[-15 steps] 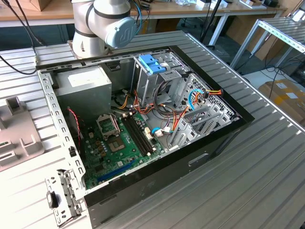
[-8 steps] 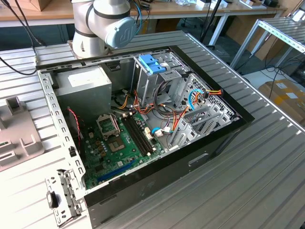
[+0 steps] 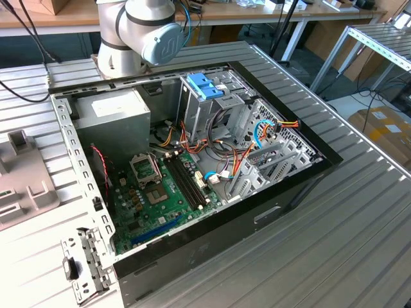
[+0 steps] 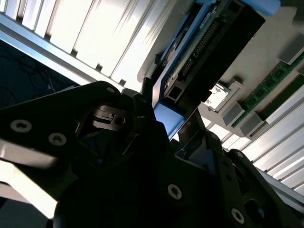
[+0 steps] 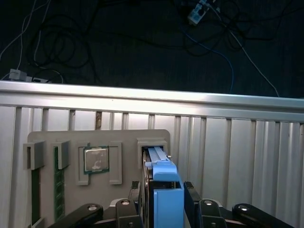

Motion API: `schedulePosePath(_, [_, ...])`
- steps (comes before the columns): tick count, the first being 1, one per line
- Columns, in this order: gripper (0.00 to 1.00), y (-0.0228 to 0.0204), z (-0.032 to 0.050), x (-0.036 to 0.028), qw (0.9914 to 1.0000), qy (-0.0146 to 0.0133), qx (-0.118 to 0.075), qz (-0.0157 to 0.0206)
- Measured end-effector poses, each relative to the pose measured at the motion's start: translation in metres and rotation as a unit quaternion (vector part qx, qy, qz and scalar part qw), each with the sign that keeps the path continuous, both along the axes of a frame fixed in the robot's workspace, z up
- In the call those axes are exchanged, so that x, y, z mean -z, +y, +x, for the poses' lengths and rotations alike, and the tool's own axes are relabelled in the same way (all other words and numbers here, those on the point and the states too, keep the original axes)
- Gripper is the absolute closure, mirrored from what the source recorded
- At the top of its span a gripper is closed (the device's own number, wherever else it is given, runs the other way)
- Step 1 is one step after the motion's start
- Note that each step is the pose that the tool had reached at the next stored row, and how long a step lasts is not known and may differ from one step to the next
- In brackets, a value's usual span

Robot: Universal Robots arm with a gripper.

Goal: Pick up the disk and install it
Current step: 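Pick up the disk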

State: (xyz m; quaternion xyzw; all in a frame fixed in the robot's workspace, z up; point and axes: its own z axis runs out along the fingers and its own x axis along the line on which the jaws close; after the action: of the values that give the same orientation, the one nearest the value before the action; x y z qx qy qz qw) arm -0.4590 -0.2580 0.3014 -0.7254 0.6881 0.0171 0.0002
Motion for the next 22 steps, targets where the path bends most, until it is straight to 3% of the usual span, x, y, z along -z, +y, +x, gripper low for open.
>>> schedulePosePath(5, [0.52,0.0,-0.0002,0.0043,1.0,0.0001,0.0,0.0])
schedulePosePath(13, [0.52,0.0,-0.0002,0.0049,1.0,0.0,0.0,0.0])
schedulePosePath(14, [0.53,0.0,-0.0003,0.0049,1.0,0.0001,0.0,-0.0001])
schedulePosePath(15, [0.63,0.0,-0.0002,0.005,1.0,0.0,0.0,0.0])
schedulePosePath(22, [0.63,0.0,-0.0002,0.0053,1.0,0.0001,0.0,0.0])
